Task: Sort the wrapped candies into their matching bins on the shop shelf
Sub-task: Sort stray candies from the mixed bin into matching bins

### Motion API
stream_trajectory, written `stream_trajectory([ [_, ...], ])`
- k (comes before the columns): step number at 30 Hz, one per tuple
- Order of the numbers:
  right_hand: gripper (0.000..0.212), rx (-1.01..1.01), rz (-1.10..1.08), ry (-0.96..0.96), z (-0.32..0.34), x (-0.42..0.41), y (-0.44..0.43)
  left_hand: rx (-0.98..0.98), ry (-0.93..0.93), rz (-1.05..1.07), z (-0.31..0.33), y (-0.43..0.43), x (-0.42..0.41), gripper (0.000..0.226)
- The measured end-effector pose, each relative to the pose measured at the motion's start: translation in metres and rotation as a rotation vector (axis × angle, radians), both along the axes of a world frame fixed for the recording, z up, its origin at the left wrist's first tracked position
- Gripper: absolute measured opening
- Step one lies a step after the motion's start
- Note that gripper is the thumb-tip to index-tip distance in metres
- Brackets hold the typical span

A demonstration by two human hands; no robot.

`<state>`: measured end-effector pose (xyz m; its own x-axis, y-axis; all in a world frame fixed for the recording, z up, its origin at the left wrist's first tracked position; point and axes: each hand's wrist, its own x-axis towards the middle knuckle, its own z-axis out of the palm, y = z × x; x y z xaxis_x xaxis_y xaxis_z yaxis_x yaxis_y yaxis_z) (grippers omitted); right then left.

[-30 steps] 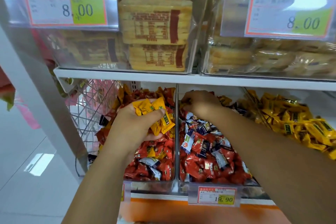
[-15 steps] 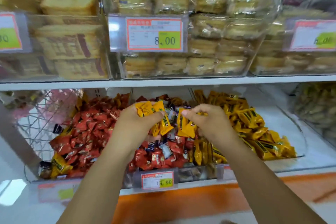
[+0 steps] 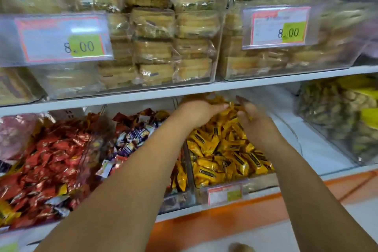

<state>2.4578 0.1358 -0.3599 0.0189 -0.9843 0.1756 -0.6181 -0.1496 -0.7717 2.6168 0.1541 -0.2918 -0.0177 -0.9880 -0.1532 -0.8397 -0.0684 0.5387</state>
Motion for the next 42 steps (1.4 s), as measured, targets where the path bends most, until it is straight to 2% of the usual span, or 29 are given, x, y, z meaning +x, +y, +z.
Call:
stream_trajectory([
  [3, 0.036, 0.033, 0.019, 0.065, 0.008, -0.007, 0.009, -0.128, -0.140, -0.027, 0.007, 0.014, 0.019, 0.049],
  [7, 0.031, -0.061, 0.087, -0.002, 0.021, 0.019, 0.027, -0.322, -0.043, 0.002, -0.011, 0.059, 0.073, 0.035],
  [10, 0.030, -0.109, 0.216, -0.024, 0.031, 0.055, 0.044, -0.356, -0.061, 0.091, -0.043, 0.090, 0.121, 0.039],
  [14, 0.032, -0.048, 0.355, 0.000, 0.026, 0.105, 0.053, -0.362, -0.111, 0.188, -0.082, 0.113, 0.177, 0.044],
  [16, 0.033, -0.019, 0.373, 0.136, 0.027, 0.130, 0.043, -0.374, -0.114, 0.172, -0.088, 0.114, 0.195, 0.047],
  [18, 0.037, 0.011, 0.402, 0.378, 0.027, 0.155, 0.020, -0.383, -0.087, 0.153, -0.090, 0.114, 0.207, 0.049],
  [21, 0.049, 0.103, 0.368, 0.643, 0.031, 0.188, -0.016, -0.327, 0.036, 0.128, -0.093, 0.111, 0.215, 0.050],
  [25, 0.057, 0.193, 0.402, 0.824, 0.016, 0.208, -0.060, -0.325, 0.024, 0.101, -0.099, 0.110, 0.219, 0.048],
  [30, 0.038, 0.252, 0.468, 0.988, -0.013, 0.220, -0.087, -0.342, 0.041, 0.096, -0.100, 0.113, 0.224, 0.045],
  [32, 0.043, 0.262, 0.505, 0.985, -0.013, 0.221, -0.082, -0.328, 0.054, 0.093, -0.099, 0.114, 0.224, 0.045],
  [35, 0.059, 0.281, 0.494, 0.831, -0.010, 0.214, -0.067, -0.316, 0.072, 0.095, -0.097, 0.114, 0.223, 0.045],
  [39, 0.033, 0.169, 0.516, 0.640, -0.005, 0.206, -0.054, -0.295, 0.115, 0.116, -0.094, 0.114, 0.221, 0.047],
  [42, 0.046, 0.135, 0.531, 0.596, 0.008, 0.203, -0.043, -0.313, 0.126, 0.131, -0.093, 0.116, 0.220, 0.051],
])
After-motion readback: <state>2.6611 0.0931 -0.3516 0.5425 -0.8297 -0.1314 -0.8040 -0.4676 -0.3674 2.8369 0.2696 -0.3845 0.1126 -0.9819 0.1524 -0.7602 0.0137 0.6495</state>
